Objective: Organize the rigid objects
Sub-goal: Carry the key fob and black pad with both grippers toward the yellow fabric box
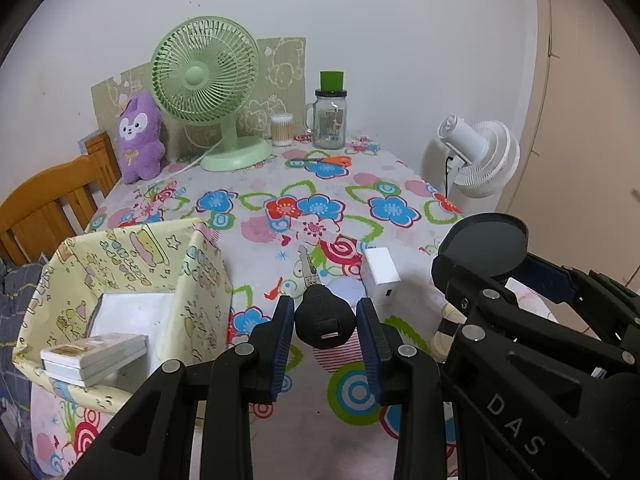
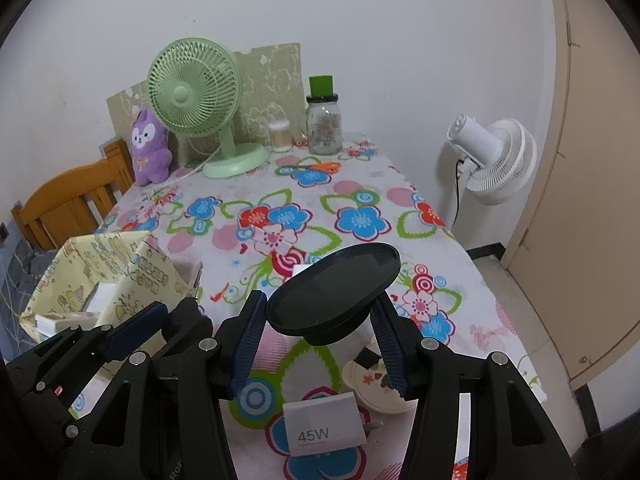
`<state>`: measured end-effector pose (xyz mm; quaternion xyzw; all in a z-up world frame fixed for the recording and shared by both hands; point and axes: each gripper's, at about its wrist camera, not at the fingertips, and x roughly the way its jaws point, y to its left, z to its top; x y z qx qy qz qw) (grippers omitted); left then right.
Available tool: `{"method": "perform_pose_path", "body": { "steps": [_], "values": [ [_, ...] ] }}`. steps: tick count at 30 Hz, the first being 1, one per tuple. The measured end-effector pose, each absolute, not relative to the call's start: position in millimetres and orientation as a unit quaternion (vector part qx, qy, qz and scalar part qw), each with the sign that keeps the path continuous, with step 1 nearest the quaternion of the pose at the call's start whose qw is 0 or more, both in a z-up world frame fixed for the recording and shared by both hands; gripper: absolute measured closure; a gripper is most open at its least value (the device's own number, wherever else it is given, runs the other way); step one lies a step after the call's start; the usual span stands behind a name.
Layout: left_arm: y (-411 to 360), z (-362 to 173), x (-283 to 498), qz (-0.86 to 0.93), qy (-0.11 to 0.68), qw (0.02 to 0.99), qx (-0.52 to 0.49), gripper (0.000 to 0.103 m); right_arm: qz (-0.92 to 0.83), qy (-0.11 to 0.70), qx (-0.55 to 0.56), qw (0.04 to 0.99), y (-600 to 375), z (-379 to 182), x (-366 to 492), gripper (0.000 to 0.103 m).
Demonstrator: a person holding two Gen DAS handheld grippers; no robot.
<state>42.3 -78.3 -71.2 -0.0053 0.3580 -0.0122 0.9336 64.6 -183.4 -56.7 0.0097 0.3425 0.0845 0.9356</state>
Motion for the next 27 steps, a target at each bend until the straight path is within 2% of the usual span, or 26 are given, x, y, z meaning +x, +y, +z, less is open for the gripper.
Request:
{"method": "perform_pose_path", "body": {
  "steps": [27],
  "values": [
    [-36,-44,43,0.005,0.345,0.938,-0.019,0.071,0.111,0.319,0.004,0.941,-141,-25,66,0.046]
  ]
}}
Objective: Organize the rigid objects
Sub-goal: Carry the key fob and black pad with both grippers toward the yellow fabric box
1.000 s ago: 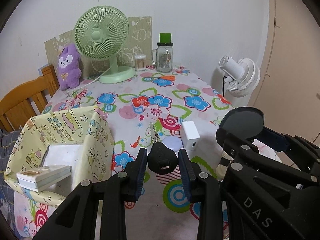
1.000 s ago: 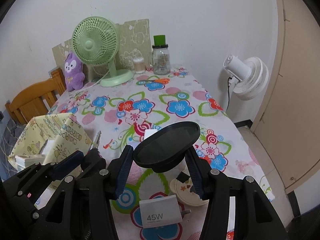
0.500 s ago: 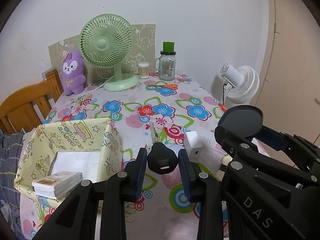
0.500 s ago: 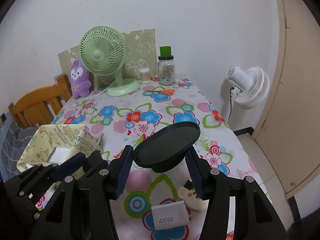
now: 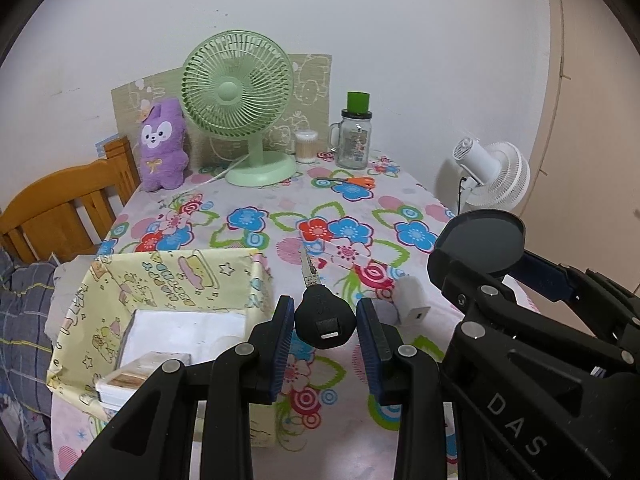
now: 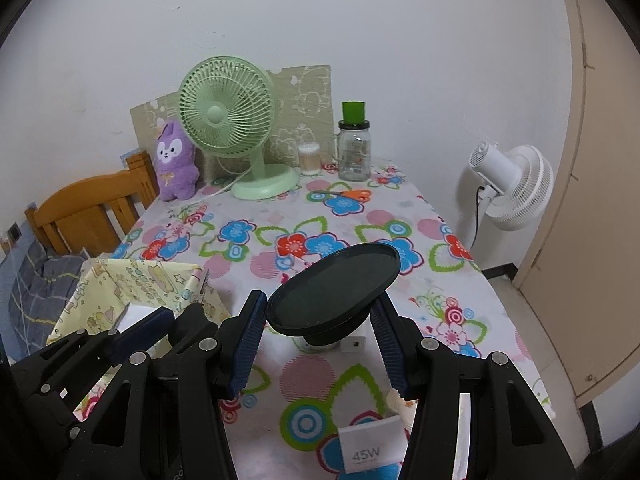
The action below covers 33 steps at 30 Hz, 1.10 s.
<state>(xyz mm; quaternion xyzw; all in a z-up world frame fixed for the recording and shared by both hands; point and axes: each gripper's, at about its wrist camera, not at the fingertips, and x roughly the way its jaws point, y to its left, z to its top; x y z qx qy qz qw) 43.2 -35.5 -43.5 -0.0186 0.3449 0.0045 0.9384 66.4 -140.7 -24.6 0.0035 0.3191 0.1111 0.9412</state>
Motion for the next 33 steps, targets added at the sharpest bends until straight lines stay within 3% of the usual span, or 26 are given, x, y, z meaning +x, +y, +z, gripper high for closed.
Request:
{"method": "perform_pose_path", "body": {
  "steps": [33],
  "values": [
    [56,-52,57,0.035,0.371,0.928,-0.029,0.071,0.158,0.334,-0.013,0.929,-37,-28,86,0.046]
  ]
}}
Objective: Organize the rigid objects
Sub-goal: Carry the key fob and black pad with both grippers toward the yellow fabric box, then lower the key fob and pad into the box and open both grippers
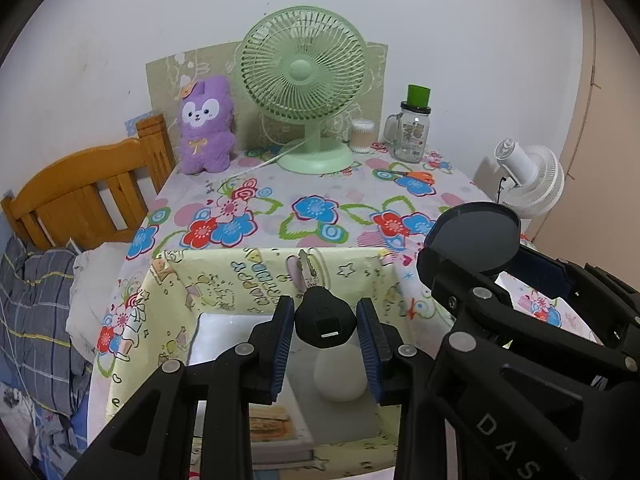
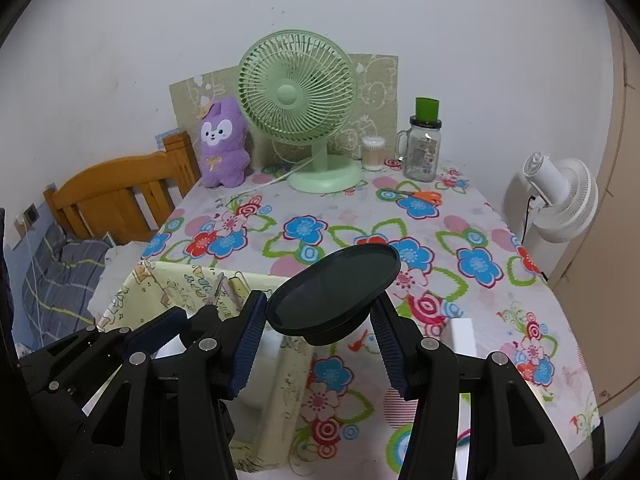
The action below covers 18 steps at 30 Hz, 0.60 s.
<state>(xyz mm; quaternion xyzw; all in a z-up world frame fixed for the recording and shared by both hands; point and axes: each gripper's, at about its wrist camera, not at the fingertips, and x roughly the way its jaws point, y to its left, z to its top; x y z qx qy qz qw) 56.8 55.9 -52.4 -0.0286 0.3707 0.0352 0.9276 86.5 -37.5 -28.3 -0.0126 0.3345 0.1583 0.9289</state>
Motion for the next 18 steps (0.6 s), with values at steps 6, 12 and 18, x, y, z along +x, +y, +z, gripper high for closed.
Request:
{"method": "perform_pose_path", "body": {
  "steps": [6,12,18],
  "values": [
    [68,-57,62,0.039,0.380,0.923,-0.030,0.071,0.164,0.341,-0.018,0.925,-23,-33,91,0.046],
    [84,-66,67,0.043,0.396,0.917,-0.035,0.071,0.170,0.348,-0.026,0.921,-8,-39,95,0.046],
    [99,-78,70,0.053,0.411,0.909,-0.038,0.071,0.178,0.358,-0.036,0.916,7,-47,98,0.046]
  ]
}}
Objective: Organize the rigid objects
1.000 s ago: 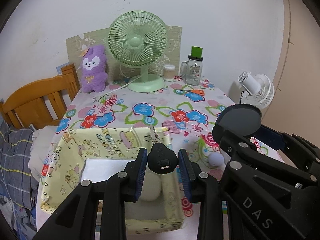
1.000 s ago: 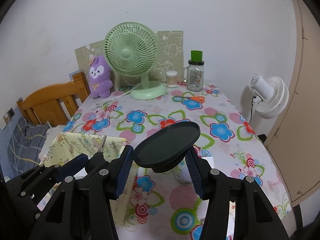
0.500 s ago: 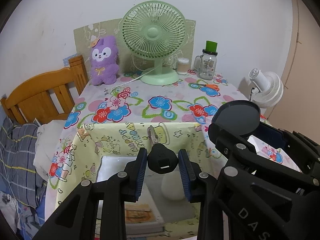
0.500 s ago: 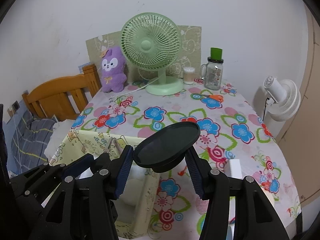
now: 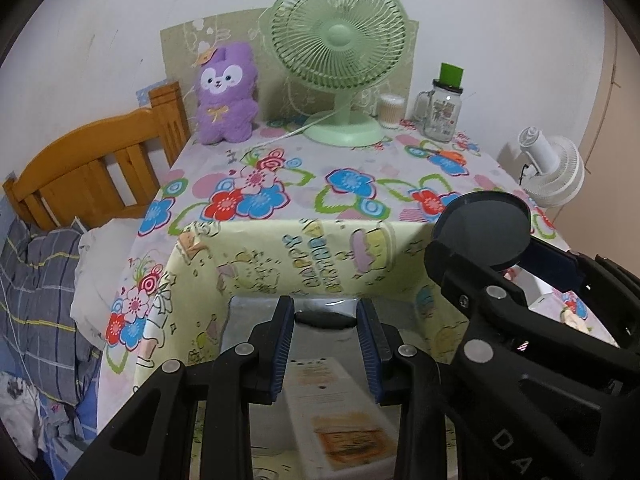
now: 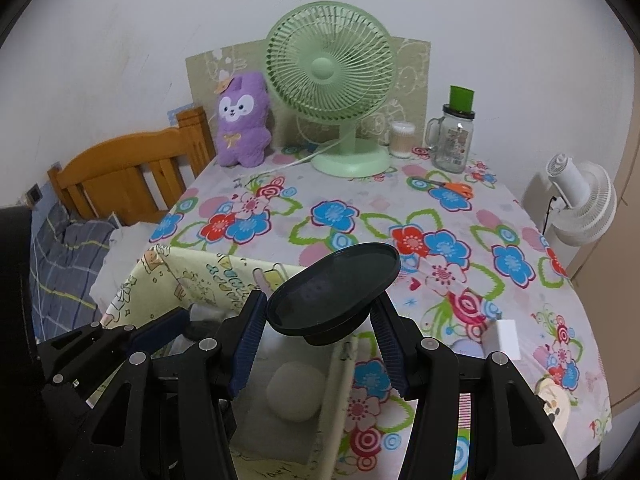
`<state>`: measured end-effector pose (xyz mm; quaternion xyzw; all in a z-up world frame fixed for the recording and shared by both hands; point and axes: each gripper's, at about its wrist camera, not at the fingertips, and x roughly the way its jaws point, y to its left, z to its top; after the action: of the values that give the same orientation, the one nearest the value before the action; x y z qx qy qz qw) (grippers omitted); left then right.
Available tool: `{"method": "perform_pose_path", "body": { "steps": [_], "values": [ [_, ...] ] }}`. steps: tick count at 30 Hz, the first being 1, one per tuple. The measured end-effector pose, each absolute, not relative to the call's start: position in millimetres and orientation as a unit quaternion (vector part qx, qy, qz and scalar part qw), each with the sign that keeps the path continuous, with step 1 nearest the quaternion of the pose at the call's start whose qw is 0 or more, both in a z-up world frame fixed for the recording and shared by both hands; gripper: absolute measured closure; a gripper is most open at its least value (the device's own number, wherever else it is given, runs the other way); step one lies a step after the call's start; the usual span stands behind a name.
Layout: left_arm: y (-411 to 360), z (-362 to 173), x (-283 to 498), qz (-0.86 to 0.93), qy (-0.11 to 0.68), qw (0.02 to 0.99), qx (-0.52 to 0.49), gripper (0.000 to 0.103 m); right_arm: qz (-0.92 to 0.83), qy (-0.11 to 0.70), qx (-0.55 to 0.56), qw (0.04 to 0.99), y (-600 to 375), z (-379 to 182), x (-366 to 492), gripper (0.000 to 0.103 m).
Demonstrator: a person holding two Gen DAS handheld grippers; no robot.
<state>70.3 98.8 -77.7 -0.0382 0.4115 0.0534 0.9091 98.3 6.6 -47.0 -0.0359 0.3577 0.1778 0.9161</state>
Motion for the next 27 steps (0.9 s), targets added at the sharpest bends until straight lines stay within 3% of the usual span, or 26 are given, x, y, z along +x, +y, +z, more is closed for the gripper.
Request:
{"method": "perform_pose_path", "body": {
  "steps": [6,13,18,22,27],
  "values": [
    [111,-90,72,0.057,0.430,0.900,-0.043,0.070,0.183,0.370,-0.047,0.910,19,-57,102,0.046],
    [117,-97,71,0.061,0.441,0.894,-0.048,0.061,0.191,0.384,-0.062,0.901,29,-66,104,0.040],
    [117,-93,64,0.061,0.433,0.898,-0.054,0.042,0.204,0.383,-0.059,0.899,29,-64,99,0.032],
    [113,-91,57,0.062,0.429,0.900,-0.050,0.037,0.193,0.376,-0.065,0.904,26,-61,92,0.022],
    [106,-86,46,0.064,0.417,0.905,-0.042,0.032,0.185,0.361,-0.068,0.911,18,-55,81,0.021]
  ]
}}
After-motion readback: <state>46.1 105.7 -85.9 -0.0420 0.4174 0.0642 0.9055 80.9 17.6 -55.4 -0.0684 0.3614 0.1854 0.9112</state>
